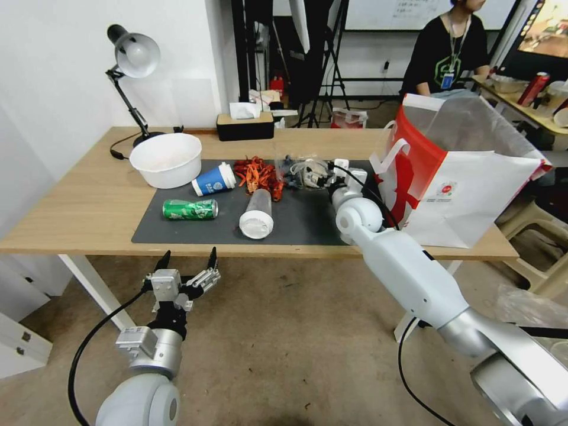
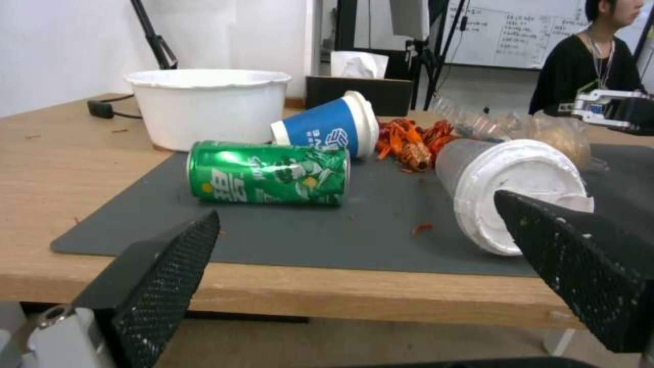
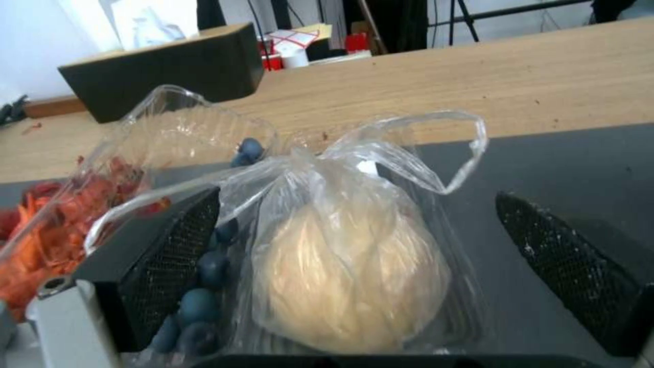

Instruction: Pick up the trash from the table and place it into the takeout bag.

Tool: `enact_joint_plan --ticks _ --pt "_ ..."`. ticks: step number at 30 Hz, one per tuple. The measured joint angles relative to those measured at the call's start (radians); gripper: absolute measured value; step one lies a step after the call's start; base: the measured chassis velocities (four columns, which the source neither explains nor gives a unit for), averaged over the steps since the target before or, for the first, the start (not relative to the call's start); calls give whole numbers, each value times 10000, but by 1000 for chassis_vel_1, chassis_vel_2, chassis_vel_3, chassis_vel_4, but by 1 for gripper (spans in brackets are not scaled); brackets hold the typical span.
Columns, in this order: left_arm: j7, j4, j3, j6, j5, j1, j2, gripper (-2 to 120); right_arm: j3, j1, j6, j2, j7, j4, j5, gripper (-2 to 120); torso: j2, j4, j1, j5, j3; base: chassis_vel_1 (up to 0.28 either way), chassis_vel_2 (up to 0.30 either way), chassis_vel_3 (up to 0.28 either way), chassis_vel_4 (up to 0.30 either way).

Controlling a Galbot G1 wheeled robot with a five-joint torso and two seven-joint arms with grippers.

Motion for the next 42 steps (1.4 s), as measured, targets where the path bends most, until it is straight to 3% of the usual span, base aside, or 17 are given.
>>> enact_joint_plan --ticks 9,14,25,42 --pt "-10 56 -30 -65 -11 -10 -1 100 -257 398 -82 314 -39 -642 -280 97 0 0 0 0 0 0 0 0 0" --pt "-17 67 -41 -99 -12 0 0 100 -327 440 -198 395 -39 -842 -349 86 0 0 0 1 0 0 0 0 0" --pt "-26 85 -41 -154 -9 25 0 100 -370 400 -389 482 -23 -1143 -412 82 0 0 0 1 0 0 0 0 0" --pt "-39 138 -39 -258 -4 26 0 100 -247 237 -378 465 64 -1041 -445 22 0 0 0 1 0 0 0 0 0"
